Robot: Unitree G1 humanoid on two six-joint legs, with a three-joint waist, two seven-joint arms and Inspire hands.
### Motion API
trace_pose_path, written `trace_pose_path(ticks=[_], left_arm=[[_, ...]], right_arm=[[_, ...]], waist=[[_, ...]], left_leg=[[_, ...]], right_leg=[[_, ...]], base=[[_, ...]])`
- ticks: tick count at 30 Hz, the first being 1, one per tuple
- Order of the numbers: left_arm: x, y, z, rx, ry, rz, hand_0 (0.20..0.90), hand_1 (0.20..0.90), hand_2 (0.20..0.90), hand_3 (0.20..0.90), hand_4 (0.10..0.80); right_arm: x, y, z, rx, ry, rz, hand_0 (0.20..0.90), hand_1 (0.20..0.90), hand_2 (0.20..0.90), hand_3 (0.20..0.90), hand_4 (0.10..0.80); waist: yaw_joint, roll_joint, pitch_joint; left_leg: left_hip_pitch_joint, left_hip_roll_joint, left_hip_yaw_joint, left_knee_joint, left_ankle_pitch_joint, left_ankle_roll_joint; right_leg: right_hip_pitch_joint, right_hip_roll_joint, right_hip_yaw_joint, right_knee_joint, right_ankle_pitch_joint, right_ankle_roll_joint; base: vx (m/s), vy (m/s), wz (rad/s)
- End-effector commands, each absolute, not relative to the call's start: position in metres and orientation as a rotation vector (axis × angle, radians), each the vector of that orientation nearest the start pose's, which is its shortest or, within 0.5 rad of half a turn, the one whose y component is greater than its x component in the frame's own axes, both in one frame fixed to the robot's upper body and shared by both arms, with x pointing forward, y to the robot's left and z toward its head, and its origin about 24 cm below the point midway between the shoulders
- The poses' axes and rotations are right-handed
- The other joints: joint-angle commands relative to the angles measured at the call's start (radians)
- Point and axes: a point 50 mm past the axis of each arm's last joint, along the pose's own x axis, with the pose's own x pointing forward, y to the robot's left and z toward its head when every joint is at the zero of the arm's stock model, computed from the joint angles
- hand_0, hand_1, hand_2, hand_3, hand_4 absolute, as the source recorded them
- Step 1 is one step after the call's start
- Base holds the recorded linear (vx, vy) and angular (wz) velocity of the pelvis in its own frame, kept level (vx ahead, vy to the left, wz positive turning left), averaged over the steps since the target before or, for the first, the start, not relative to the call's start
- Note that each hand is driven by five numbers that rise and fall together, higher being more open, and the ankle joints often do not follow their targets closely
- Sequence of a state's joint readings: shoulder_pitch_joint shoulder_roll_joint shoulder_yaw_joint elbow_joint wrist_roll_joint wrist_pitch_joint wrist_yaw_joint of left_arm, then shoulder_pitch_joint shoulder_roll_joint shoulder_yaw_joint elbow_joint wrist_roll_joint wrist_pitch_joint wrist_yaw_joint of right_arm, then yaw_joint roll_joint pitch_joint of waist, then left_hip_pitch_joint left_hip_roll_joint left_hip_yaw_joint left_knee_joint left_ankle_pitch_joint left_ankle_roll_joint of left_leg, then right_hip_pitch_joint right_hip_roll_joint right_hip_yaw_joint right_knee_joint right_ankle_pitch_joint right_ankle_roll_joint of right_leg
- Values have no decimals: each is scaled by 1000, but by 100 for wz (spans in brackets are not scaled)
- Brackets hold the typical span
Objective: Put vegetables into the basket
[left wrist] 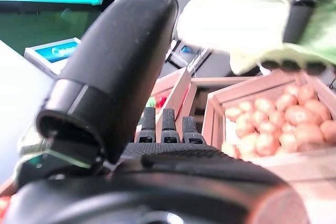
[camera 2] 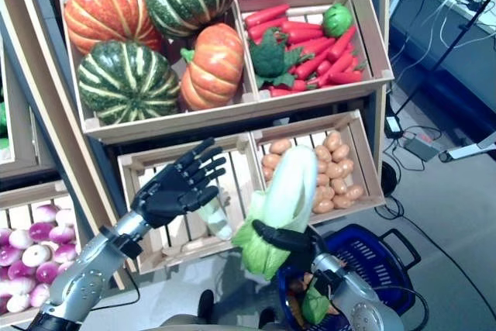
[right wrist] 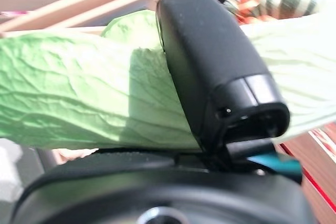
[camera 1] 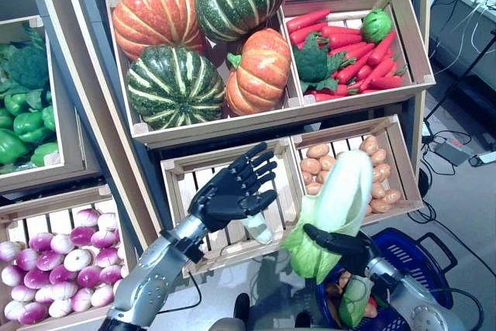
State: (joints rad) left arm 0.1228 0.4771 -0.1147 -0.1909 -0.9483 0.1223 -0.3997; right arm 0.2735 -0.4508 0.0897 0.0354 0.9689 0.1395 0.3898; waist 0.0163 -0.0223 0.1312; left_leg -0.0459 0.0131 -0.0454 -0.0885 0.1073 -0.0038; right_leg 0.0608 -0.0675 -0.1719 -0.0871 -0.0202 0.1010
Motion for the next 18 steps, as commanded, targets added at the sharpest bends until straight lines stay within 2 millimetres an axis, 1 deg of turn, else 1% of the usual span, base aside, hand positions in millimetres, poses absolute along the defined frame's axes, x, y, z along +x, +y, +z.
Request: trace_pose_path(ticks=[1,3,5,6,7,9,13,15,17,18], left_arm=[[232,184,111,-507,-247,-620,900,900,900,900,800],[235,190,117,-488,-297,-592,900,900,900,900,800],[236,192,120,-486,-329,-571,900,900,900,900,800],[237,192,120,-486,-330,-571,900,900,900,900,800],[238,196,124,-483,-369,-551,900,900,900,900,800],[239,200,131,-487,-428,-545,900,900,900,900,800],[241,203,140,-497,-497,-536,900,900,900,900,800],[243,201,141,-508,-512,-536,900,900,900,900,800],[245,197,145,-493,-531,-552,900,900,900,900,800],[246,195,146,-491,-538,-556,900,900,900,900,800]], right_arm=[[213,-213,47,721,-85,338,300,300,300,300,400],[217,-221,52,788,-189,263,300,300,300,300,400],[218,-226,54,835,-255,221,300,300,300,300,400],[218,-226,54,835,-255,221,300,300,300,300,400],[221,-231,56,881,-321,170,300,300,300,300,400],[226,-240,59,922,-389,117,300,300,300,300,400],[231,-256,63,1015,-515,14,300,300,300,300,400],[235,-265,67,1063,-580,-55,300,300,300,300,400],[238,-275,76,1101,-664,-124,300,300,300,300,400],[239,-277,79,1108,-687,-138,300,300,300,300,400]], waist=[[-5,-19,19],[-11,-12,58],[-15,-7,85],[-15,-7,85],[-20,-2,115],[-25,7,163],[-29,15,248],[-26,19,286],[-26,26,330],[-27,28,338]], left_leg=[[18,27,-9,1,-75,-26],[-14,26,-12,1,-68,-24],[-30,24,-10,1,-64,-21],[-30,25,-10,1,-64,-21],[-48,23,-3,1,-59,-17],[-82,20,9,20,-53,-11],[-194,8,13,139,-62,-2],[-249,-1,13,173,-59,1],[-306,-11,15,194,-53,5],[-322,-14,16,202,-53,7]], right_leg=[[-86,-37,45,25,71,26],[-122,-31,46,49,62,19],[-144,-27,49,61,59,15],[-145,-27,49,62,59,15],[-171,-22,55,83,53,9],[-216,-14,66,125,44,0],[-327,-7,84,240,37,-13],[-373,-4,94,270,42,-16],[-425,-2,102,291,50,-19],[-440,-2,103,298,52,-19]], base=[[-188,18,4],[-178,27,3],[-114,17,1],[-147,40,0],[-174,58,-1],[-223,79,-4],[-153,37,-11],[-154,8,-10],[-186,22,-8],[-143,38,-13]])
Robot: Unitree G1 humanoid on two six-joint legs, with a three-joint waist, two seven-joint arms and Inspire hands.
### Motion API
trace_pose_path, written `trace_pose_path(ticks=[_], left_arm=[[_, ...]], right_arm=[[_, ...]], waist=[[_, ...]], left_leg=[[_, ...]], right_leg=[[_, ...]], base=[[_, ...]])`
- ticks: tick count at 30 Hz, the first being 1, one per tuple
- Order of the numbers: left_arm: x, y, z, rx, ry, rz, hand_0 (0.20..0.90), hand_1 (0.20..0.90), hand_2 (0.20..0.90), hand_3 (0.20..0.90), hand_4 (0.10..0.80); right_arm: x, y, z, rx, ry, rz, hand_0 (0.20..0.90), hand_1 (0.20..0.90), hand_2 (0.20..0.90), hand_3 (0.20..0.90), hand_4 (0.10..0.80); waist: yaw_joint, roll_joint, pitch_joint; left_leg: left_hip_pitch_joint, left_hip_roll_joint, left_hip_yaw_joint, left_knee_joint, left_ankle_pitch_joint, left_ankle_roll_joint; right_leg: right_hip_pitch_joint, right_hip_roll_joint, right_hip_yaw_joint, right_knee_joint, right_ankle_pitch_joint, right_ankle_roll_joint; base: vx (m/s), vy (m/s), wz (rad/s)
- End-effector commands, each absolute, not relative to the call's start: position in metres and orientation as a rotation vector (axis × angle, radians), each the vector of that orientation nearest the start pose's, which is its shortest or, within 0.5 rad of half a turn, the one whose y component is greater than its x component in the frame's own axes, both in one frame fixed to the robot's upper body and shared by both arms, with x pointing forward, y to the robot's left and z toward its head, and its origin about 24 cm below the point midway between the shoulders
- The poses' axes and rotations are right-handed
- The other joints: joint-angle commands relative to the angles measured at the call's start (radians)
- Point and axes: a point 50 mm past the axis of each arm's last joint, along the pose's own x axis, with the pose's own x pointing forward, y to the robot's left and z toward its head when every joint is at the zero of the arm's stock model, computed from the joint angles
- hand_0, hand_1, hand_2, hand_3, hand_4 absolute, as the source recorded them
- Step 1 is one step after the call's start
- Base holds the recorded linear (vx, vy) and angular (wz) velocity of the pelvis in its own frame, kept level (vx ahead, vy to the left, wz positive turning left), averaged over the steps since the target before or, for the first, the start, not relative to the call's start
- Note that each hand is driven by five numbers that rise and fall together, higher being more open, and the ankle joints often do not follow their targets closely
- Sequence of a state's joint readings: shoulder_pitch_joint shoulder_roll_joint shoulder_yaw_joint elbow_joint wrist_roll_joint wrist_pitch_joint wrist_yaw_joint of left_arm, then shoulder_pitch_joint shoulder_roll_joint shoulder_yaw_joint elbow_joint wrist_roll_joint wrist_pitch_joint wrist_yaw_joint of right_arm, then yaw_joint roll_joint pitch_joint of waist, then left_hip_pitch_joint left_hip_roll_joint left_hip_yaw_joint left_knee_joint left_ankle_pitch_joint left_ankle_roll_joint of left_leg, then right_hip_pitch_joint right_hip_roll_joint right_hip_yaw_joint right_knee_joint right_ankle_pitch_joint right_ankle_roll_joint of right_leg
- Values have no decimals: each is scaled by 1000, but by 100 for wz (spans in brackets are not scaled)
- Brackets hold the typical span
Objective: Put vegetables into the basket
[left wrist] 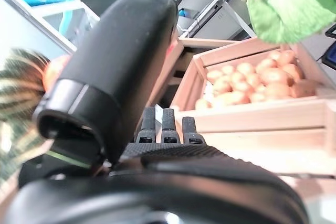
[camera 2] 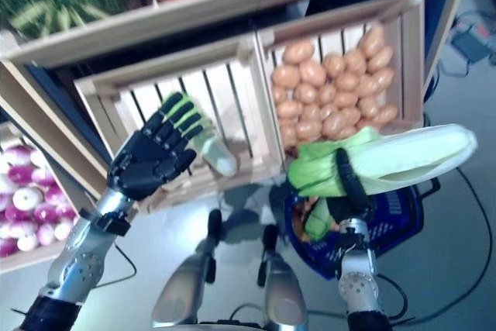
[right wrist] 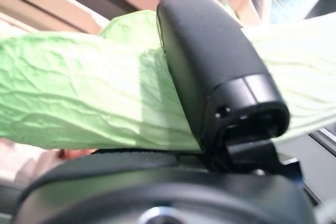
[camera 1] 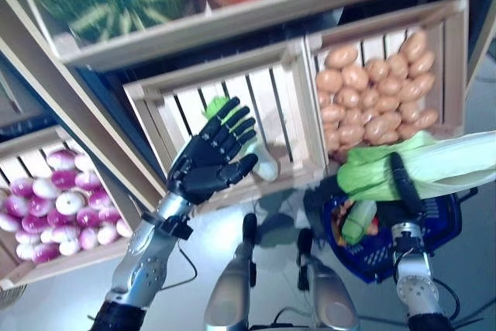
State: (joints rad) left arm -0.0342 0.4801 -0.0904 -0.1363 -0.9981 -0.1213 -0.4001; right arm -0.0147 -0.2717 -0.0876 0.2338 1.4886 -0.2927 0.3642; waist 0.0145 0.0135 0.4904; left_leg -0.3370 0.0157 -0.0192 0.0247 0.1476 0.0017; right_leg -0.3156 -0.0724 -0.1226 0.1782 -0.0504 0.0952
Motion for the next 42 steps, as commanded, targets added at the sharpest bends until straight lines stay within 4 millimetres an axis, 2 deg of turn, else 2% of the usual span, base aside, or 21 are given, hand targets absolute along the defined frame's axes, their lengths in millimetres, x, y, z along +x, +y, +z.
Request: trace_pose_path(ticks=[1,4,8,11,17,20,26,31,37,42], left_arm=[[248,194,146,-483,-546,-562,900,900,900,900,800],[255,189,154,-480,-587,-570,900,900,900,900,800],[262,181,159,-476,-595,-589,900,900,900,900,800],[265,177,163,-477,-610,-600,900,900,900,900,800],[270,164,173,-481,-628,-645,900,900,900,900,800],[274,155,179,-499,-628,-669,900,900,900,900,800],[277,145,187,-485,-623,-704,900,900,900,900,800],[280,142,189,-478,-621,-696,900,900,900,900,800],[285,139,183,-500,-576,-662,900,900,900,900,800],[288,140,182,-502,-565,-646,900,900,900,900,800]], right_arm=[[240,-281,81,1128,-725,-172,300,300,300,300,400],[246,-289,85,1175,-790,-231,300,300,300,300,400],[253,-299,76,1199,-761,-333,300,300,300,300,400],[254,-310,65,1243,-733,-426,300,300,300,300,400],[261,-319,53,1283,-683,-503,300,300,300,300,400],[270,-317,48,1277,-610,-500,300,300,300,300,400],[286,-303,35,1246,-431,-500,300,300,300,300,400],[303,-294,39,1230,-326,-453,300,300,300,300,400],[324,-282,51,1163,-222,-417,300,300,300,300,400],[331,-291,45,1044,-17,-571,300,300,300,300,400]], waist=[[-27,-5,-7],[-28,5,26],[-26,12,30],[-20,16,30],[-3,29,30],[8,32,30],[24,12,30],[41,9,30],[60,26,30],[70,44,30]], left_leg=[[-50,-23,-9,98,-93,4],[-118,-34,-4,136,-95,9],[-210,-50,-10,205,-106,10],[-289,-68,-15,301,-140,20],[-393,-69,-4,483,-216,26],[-437,-75,3,567,-253,28],[-510,-81,10,703,-315,35],[-554,-100,5,785,-353,50],[-590,-116,7,845,-366,55],[-609,-118,10,858,-365,55]], right_leg=[[-84,4,54,43,83,-14],[-153,4,57,89,80,-15],[-236,2,58,144,74,-20],[-308,0,62,233,44,-29],[-406,-14,66,401,-12,-43],[-446,-17,69,487,-40,-47],[-497,-17,61,574,-59,-59],[-538,-15,53,655,-82,-69],[-582,-22,42,730,-94,-73],[-605,-23,44,750,-97,-75]], base=[[-103,28,-13],[-170,30,-9],[-110,4,-4],[-111,34,1],[-44,5,-2],[3,-16,0],[13,-80,1],[-5,-26,3],[13,7,0],[8,9,3]])
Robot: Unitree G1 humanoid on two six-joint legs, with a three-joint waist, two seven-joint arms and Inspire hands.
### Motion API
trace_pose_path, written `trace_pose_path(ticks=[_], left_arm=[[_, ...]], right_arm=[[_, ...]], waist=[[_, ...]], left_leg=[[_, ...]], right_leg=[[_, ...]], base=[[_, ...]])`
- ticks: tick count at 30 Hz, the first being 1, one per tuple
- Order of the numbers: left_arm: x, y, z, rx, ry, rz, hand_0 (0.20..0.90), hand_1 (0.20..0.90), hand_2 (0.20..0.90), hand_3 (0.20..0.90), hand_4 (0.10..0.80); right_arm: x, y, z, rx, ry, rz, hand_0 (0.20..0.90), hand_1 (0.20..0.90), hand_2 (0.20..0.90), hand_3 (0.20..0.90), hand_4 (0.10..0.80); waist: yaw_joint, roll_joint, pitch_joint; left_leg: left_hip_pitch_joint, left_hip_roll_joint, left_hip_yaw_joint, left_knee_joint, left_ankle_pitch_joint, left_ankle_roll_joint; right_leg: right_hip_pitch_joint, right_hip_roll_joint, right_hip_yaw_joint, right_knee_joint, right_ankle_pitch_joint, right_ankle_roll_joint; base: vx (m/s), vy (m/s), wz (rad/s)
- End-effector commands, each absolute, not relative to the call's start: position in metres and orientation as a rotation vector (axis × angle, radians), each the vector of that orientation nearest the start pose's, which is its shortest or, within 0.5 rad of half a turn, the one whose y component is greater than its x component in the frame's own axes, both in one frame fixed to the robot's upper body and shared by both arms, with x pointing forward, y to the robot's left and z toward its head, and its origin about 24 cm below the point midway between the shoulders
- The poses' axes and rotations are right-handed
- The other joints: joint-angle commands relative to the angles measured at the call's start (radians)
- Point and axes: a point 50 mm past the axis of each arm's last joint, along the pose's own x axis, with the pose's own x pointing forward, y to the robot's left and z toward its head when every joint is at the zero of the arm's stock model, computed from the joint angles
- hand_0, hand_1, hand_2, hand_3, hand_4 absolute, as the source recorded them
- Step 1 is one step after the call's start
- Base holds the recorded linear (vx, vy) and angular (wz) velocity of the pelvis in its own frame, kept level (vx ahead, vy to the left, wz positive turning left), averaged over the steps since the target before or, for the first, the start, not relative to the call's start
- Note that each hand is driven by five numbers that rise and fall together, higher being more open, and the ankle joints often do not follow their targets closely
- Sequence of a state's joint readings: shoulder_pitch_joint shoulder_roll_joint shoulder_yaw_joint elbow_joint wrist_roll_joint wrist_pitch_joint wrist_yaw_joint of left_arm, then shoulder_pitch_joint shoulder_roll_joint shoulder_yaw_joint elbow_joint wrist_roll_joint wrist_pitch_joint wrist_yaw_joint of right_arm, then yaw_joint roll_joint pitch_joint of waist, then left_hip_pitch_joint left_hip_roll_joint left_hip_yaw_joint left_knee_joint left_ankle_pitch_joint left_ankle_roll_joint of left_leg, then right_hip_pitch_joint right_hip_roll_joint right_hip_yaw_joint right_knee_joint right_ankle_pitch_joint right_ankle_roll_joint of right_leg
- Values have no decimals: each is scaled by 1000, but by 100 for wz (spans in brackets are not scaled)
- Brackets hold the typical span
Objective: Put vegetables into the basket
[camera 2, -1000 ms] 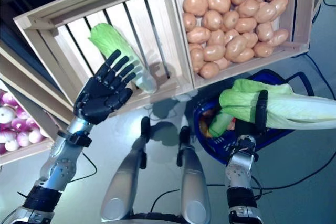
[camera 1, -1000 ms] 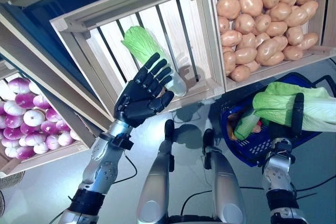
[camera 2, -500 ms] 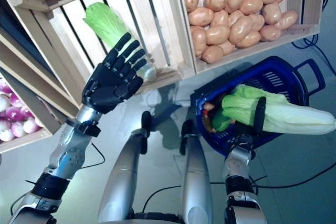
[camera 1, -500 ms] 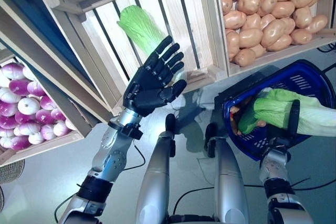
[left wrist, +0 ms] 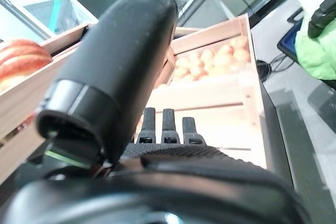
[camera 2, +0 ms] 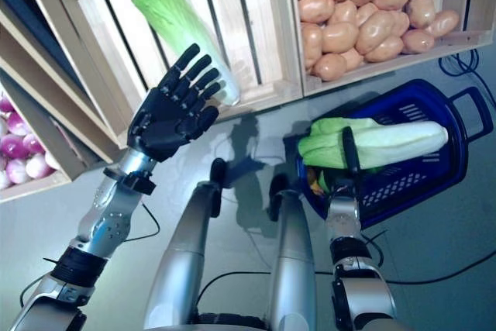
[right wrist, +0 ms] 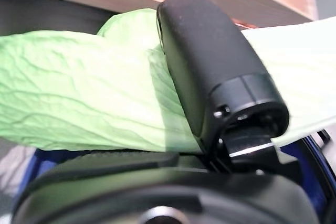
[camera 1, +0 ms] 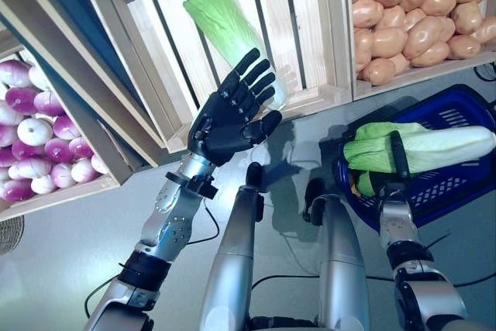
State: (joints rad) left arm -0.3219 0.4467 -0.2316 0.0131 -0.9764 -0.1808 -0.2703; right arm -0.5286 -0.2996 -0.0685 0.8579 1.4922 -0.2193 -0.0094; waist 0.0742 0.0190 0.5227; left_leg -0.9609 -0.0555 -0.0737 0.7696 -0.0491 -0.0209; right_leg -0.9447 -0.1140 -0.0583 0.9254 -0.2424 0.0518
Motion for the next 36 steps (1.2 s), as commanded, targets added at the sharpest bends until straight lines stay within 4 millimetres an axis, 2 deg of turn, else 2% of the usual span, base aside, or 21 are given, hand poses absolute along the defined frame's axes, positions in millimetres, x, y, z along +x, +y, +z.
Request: trace_pose_path(ticks=[1,6,12,24,30,36], left_arm=[[288,140,182,-507,-559,-643,900,900,900,900,800],[291,139,181,-506,-543,-631,900,900,900,900,800],[291,139,174,-499,-516,-630,900,900,900,900,800],[286,151,172,-481,-516,-618,900,900,900,900,800],[283,160,170,-467,-508,-612,900,900,900,900,800],[282,165,171,-447,-507,-611,900,900,900,900,800]], right_arm=[[332,-294,45,1031,9,-581,300,300,300,300,400],[334,-296,39,1010,150,-594,300,300,300,300,400],[326,-295,20,1000,257,-597,300,300,300,300,400],[299,-318,5,1048,151,-693,300,300,300,300,400],[281,-340,4,1038,88,-760,300,300,300,300,400],[274,-346,4,1046,64,-809,300,300,300,300,400]], waist=[[14,41,-3],[22,45,-3],[25,41,-3],[10,31,-3],[0,19,-3],[-9,11,-3]], left_leg=[[12,-48,64,113,-168,78],[4,-54,59,110,-166,77],[9,-52,53,85,-151,75],[29,-42,55,37,-147,78],[37,-34,57,21,-145,79],[42,-28,61,13,-148,84]], right_leg=[[21,19,-21,5,94,-33],[11,27,-26,-1,98,-36],[16,36,-29,-23,109,-37],[35,48,-29,-81,126,-33],[46,48,-33,-103,135,-29],[47,49,-36,-109,141,-26]], base=[[5,6,14],[11,-8,0],[25,-24,2],[18,-19,0],[18,-38,-1],[6,-20,-1]])
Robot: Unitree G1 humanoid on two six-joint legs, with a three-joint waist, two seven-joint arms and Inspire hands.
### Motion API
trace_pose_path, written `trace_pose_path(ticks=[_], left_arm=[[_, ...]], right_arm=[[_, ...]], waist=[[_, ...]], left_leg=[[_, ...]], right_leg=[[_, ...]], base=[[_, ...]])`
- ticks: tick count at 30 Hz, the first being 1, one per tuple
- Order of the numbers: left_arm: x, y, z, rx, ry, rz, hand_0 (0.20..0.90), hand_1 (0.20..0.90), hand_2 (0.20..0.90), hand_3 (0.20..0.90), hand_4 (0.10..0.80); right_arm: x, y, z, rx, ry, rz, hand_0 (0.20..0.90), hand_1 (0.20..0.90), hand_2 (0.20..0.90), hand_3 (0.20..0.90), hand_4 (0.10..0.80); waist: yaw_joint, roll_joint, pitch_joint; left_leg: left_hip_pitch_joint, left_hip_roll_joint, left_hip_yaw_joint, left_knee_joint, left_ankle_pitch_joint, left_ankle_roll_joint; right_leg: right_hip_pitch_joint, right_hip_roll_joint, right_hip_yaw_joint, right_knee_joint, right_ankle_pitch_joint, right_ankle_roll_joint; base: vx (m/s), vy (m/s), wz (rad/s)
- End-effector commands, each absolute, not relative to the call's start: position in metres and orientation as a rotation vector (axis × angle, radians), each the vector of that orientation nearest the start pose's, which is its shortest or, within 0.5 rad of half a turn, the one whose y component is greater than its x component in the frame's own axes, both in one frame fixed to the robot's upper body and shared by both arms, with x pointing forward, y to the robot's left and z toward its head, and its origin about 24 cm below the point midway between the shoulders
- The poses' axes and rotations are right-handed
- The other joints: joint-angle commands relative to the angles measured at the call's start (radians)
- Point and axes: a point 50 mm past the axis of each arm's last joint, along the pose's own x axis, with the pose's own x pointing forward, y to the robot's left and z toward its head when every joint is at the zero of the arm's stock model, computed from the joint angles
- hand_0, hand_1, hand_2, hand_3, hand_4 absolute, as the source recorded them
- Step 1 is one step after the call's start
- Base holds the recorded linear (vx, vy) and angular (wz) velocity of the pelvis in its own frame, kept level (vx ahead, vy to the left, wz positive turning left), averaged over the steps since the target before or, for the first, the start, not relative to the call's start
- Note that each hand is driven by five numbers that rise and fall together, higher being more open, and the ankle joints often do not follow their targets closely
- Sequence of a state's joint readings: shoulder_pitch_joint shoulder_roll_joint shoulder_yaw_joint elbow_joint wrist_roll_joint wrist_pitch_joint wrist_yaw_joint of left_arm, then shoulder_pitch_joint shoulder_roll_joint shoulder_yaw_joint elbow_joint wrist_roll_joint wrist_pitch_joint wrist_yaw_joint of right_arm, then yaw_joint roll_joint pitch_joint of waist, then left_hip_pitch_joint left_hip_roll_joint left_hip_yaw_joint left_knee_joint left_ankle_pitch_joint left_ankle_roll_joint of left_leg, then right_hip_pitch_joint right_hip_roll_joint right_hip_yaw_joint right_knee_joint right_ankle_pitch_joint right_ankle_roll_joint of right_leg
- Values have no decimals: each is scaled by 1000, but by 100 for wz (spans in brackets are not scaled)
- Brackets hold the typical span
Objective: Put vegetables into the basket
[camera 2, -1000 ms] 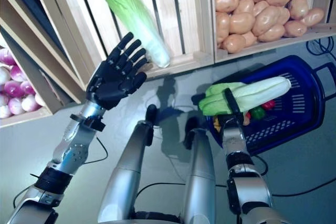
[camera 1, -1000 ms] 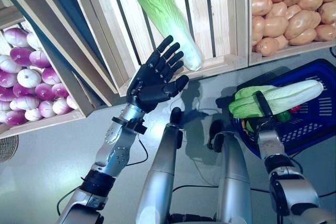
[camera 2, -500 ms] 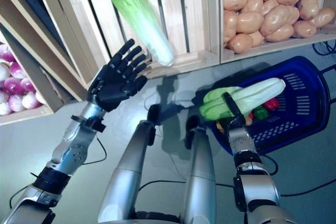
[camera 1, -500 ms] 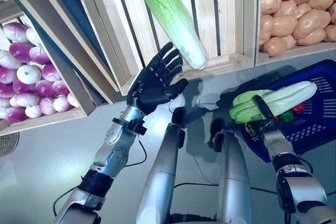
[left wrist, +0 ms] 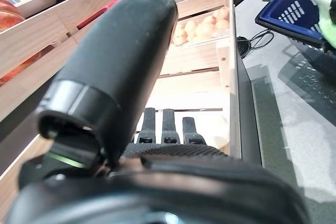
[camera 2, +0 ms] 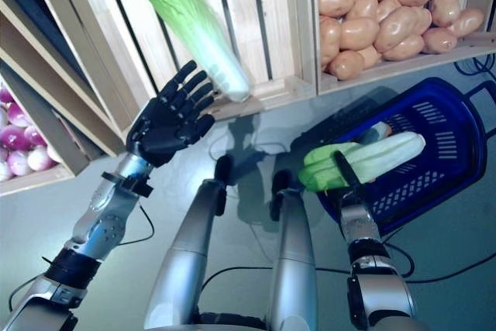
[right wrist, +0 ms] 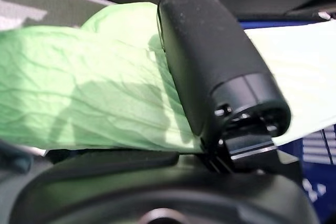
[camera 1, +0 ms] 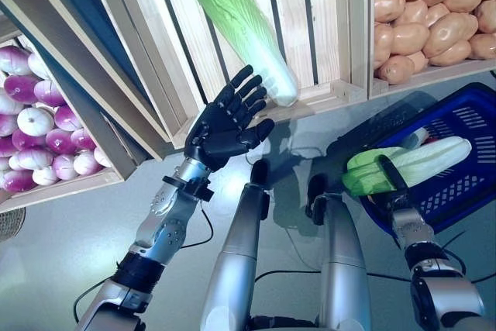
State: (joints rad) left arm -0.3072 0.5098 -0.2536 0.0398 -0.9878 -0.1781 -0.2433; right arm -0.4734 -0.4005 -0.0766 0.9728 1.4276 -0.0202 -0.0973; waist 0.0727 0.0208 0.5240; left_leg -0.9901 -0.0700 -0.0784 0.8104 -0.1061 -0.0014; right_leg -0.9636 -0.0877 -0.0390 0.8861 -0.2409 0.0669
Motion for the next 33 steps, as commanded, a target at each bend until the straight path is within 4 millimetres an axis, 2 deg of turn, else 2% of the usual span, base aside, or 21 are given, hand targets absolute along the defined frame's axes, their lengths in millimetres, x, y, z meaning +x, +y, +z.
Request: trace_pose_path(ticks=[1,12,23,27,30,33], left_arm=[[282,165,171,-440,-506,-615,900,900,900,900,800],[284,163,173,-422,-482,-647,900,900,900,900,800],[284,158,173,-426,-463,-659,900,900,900,900,800],[284,157,173,-438,-466,-662,900,900,900,900,800],[283,155,173,-443,-468,-658,900,900,900,900,800],[278,154,171,-454,-479,-652,900,900,900,900,800]], right_arm=[[273,-348,4,1049,61,-818,300,300,300,300,400],[271,-355,10,1067,64,-892,300,300,300,300,400],[268,-369,24,1128,-71,-949,300,300,300,300,400],[273,-367,31,1127,-114,-876,300,300,300,300,400],[280,-358,39,1110,-150,-786,300,300,300,300,400],[289,-338,55,1056,-229,-617,300,300,300,300,400]], waist=[[-8,9,-4],[-18,12,-4],[-31,18,-4],[-36,21,-4],[-41,22,-4],[-51,21,-4]], left_leg=[[71,-13,66,-30,-90,65],[70,-1,81,-24,-97,66],[70,10,94,-4,-109,60],[74,13,99,-6,-105,58],[76,15,101,-9,-102,56],[84,18,108,-22,-99,57]], right_leg=[[66,22,-56,-73,141,-40],[62,13,-63,-70,140,-45],[64,6,-62,-60,128,-50],[68,4,-61,-61,127,-53],[68,3,-59,-64,128,-55],[73,3,-54,-74,125,-57]], base=[[10,-53,-3],[-3,-31,-3],[3,3,-10],[6,25,-7],[13,34,-8],[8,52,-4]])
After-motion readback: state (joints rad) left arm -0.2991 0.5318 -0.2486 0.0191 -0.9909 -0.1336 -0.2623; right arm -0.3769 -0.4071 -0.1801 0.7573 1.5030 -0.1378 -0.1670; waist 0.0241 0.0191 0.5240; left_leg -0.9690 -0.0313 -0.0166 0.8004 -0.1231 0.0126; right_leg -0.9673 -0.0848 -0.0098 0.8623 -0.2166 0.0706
